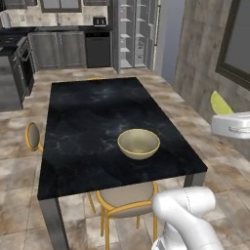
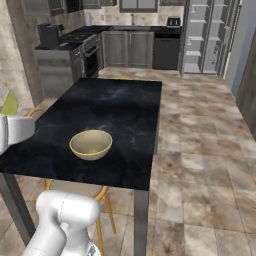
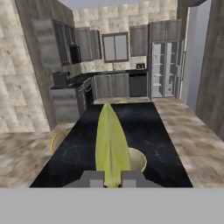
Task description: There is a bowl on the dining counter. Grab a lemon wedge from the fridge and place it in the bowl. Then get the liquor bottle and glass cup from the cabinet and place them next to the bowl.
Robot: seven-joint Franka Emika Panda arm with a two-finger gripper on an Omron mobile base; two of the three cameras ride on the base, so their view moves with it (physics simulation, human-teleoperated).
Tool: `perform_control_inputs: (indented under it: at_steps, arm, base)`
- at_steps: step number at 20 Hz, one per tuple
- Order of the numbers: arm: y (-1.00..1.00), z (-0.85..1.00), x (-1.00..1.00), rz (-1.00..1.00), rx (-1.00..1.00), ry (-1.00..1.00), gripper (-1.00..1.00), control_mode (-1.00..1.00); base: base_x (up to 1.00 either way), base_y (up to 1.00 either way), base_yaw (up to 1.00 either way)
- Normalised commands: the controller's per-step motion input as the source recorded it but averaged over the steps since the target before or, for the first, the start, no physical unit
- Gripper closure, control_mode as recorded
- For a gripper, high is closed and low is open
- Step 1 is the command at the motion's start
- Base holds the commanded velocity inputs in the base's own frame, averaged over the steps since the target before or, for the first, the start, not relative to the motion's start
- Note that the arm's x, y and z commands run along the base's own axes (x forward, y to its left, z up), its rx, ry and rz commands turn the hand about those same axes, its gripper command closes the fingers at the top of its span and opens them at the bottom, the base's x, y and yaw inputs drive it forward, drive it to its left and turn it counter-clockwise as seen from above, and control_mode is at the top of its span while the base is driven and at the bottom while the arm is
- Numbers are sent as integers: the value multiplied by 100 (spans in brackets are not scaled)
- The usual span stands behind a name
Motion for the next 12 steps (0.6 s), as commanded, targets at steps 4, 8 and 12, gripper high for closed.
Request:
perform_control_inputs:
  at_steps: [4,8,12]
  arm:
    - [0,0,0,0,0,0,100,100]
    - [1,-1,25,-1,0,5,100,-100]
    - [12,-24,100,-1,0,40,100,-100]
  base:
    - [95,0,-5]
    - [73,0,-4]
    - [0,0,0]
